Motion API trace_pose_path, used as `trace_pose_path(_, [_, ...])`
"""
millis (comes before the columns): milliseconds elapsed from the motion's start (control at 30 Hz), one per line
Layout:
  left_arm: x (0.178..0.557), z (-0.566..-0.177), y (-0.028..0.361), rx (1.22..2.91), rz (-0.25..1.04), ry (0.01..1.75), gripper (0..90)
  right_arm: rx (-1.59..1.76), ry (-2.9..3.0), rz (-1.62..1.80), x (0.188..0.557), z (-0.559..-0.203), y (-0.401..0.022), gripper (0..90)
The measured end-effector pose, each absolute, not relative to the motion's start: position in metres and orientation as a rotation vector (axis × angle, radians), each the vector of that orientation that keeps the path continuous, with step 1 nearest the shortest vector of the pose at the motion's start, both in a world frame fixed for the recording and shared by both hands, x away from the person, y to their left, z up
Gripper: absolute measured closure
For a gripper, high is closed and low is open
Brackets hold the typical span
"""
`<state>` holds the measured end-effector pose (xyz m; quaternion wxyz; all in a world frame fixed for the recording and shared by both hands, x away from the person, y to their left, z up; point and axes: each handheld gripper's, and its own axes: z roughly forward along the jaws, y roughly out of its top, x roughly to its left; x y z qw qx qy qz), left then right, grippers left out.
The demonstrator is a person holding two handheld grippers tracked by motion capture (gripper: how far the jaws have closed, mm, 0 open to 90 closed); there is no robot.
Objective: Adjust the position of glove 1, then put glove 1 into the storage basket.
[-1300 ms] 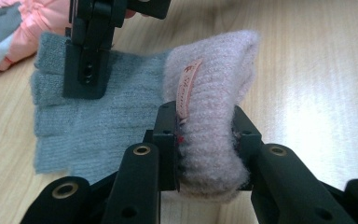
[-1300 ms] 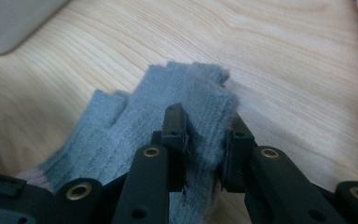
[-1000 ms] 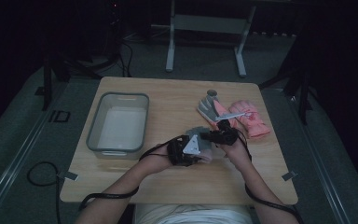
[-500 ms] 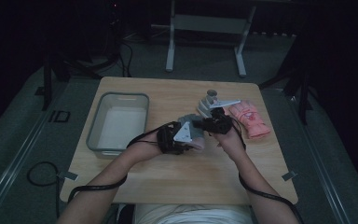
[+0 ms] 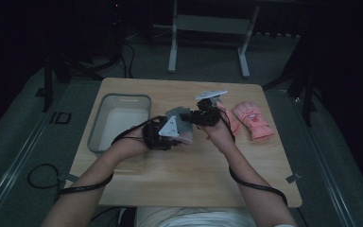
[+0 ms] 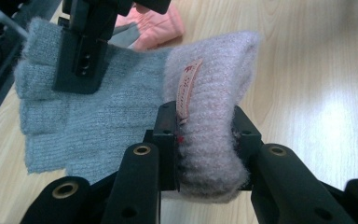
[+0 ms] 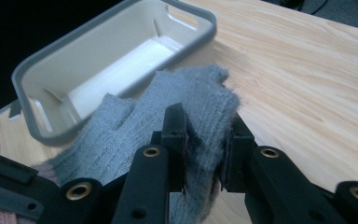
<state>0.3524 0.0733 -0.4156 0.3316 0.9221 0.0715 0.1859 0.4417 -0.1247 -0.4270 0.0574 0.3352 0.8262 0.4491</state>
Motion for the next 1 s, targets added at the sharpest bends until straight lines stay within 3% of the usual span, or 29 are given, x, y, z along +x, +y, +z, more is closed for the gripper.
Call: trace_pose_path(1000, [0.357,-0.408,0.197,2.476,0.6,0.338,70.1,0.861,2.601,1.459,0.467,-0.405,0.014,75.5])
